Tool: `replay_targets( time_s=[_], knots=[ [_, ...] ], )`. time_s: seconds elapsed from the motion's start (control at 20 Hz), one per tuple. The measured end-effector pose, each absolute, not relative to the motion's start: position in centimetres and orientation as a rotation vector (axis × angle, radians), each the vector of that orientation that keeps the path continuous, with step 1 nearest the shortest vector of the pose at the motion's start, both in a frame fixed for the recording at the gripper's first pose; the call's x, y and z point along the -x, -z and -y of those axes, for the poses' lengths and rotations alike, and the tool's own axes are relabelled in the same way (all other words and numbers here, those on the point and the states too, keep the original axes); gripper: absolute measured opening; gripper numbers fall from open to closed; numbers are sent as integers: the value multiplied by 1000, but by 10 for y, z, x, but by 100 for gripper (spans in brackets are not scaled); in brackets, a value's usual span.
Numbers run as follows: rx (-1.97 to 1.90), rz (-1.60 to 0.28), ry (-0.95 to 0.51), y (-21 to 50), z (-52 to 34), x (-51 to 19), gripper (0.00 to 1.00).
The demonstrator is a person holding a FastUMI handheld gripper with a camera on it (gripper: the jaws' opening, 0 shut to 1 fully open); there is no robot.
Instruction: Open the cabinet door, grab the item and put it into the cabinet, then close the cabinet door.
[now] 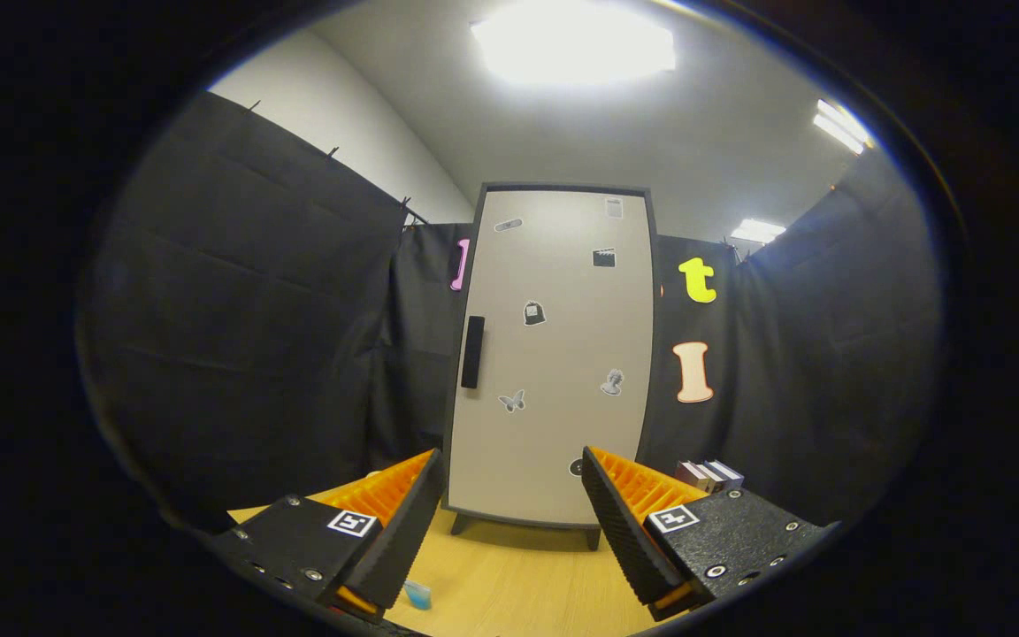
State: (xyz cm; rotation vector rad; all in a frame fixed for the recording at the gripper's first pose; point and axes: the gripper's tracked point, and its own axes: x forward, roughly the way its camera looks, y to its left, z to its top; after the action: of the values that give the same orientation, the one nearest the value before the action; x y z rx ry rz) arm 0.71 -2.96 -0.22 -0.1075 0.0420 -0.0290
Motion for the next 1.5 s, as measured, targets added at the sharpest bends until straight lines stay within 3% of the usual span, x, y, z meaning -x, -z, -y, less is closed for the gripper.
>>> replay_targets(
  time_s=[0.45,1.5],
  knots=[
    [56,-51,-6,-27,17,-43,95],
    [49,-127,89,-33,-7,-247,95]
  ],
)
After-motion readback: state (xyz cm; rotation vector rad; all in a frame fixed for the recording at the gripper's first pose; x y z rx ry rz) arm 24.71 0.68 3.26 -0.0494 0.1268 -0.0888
